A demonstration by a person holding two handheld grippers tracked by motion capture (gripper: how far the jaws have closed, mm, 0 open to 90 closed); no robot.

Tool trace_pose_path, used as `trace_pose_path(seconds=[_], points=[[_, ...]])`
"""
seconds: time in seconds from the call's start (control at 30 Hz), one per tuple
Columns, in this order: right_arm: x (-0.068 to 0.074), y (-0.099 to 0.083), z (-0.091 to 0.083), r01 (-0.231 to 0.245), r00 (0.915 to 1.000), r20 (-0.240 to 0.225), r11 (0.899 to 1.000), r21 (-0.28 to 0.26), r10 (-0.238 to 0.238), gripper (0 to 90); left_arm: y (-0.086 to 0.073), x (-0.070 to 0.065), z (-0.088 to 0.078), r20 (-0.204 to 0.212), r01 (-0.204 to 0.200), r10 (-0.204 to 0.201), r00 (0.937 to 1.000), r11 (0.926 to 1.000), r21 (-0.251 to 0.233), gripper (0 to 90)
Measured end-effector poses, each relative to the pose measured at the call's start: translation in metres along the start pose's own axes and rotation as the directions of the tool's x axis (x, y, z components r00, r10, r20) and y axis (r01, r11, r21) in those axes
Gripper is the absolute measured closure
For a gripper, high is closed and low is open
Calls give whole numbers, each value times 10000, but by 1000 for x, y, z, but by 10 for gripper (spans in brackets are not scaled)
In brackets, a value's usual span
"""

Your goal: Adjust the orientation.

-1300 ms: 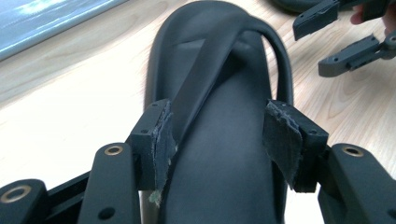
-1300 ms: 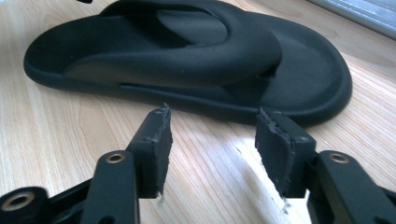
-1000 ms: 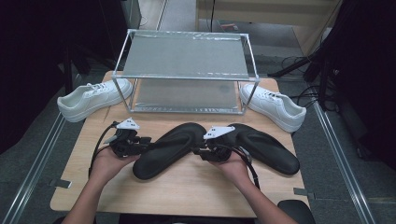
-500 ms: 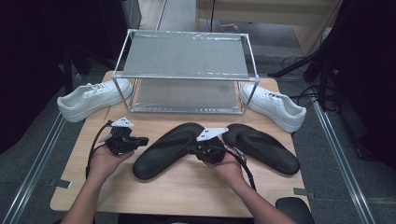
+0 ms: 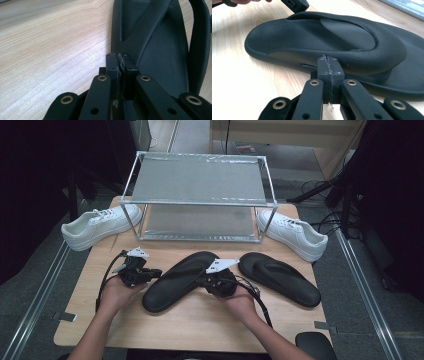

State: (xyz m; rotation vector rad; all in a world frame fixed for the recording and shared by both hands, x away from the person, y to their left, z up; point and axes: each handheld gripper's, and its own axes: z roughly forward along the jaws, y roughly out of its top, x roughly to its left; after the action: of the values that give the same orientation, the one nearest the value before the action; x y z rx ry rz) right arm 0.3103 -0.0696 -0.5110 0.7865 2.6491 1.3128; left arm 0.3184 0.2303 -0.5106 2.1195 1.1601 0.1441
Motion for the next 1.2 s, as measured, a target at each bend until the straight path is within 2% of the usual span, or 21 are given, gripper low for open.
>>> trace_pose_path(seconds=[0.3, 0.4, 0.47, 0.6, 1.0, 1.07, 1.2], points=[[-1, -1, 1, 36, 10000, -17, 10000, 53, -36, 900, -2, -1, 0, 109, 224, -223, 9997, 9997, -98, 895], [-2, -1, 0, 124, 9999, 98, 9999, 86, -125, 900, -2, -2, 2, 444, 379, -377, 9983, 9993, -33, 896], [-4, -1, -2, -21, 9999, 119, 9999, 127, 20, 900, -2, -5, 3, 560, 214, -218, 9982, 9997, 74, 896], [-9, -2, -5, -176, 9997, 166, 9998, 66, 175, 900, -1, -13, 4, 534, -94, 83, 9985, 9997, 212, 896], [-11, -3, -5, -248, 9996, 122, 9996, 130, 246, 891, -1, -14, 4, 572, 46, -59, 9983, 9998, 217, 899], [-11, -3, -6, -246, 9995, 215, 9996, 101, 244, 878, -2, -15, 6, 890, 46, -77, 9960, 9994, 342, 899], [-16, -3, -10, -415, 9983, 413, 9991, 43, 413, 879, -2, -26, 10, 1158, -192, 143, 9932, 9990, 415, 898]])
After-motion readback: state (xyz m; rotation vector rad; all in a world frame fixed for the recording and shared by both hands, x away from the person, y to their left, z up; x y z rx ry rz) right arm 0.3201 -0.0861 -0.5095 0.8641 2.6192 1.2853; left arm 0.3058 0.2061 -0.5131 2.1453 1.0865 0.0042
